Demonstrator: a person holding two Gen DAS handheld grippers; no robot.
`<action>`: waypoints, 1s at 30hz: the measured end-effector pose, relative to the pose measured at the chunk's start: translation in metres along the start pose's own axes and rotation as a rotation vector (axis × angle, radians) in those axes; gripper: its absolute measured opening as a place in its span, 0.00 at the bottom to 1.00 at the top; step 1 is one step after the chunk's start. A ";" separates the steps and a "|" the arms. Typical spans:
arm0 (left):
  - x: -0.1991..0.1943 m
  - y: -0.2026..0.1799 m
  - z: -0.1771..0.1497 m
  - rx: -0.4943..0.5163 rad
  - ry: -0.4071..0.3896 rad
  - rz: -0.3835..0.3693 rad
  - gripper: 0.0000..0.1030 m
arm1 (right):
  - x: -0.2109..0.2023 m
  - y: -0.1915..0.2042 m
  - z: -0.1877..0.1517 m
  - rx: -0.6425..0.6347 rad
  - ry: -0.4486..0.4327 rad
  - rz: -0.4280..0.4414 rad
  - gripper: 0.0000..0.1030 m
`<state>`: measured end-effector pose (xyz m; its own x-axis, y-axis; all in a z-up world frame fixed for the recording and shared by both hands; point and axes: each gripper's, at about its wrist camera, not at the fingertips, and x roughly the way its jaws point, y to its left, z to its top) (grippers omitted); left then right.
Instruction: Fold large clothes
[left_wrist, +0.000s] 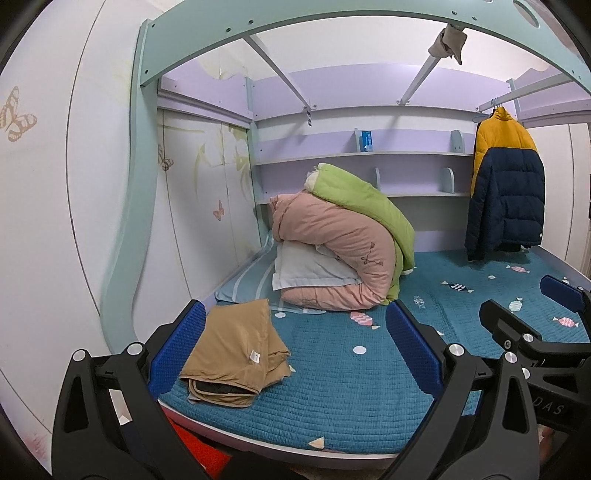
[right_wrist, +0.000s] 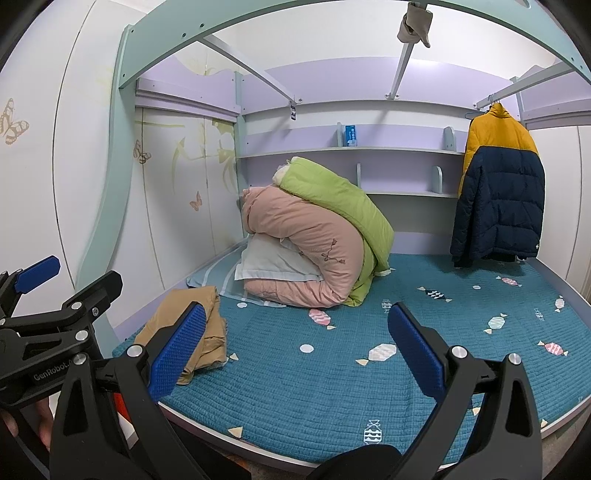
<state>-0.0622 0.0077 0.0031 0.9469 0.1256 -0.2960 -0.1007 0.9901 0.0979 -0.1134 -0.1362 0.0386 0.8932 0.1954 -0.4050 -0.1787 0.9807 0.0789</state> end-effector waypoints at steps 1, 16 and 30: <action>0.000 0.000 0.000 0.000 0.001 0.000 0.95 | 0.001 0.001 0.000 0.001 0.000 0.001 0.93; -0.001 -0.001 0.000 0.000 0.001 0.001 0.95 | 0.001 0.003 0.000 0.000 0.001 -0.002 0.93; 0.002 0.001 0.000 0.002 0.000 -0.002 0.95 | 0.000 0.001 0.000 0.001 0.001 -0.002 0.93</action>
<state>-0.0599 0.0093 0.0030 0.9470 0.1241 -0.2964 -0.0987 0.9902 0.0991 -0.1133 -0.1347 0.0385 0.8932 0.1935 -0.4058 -0.1766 0.9811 0.0790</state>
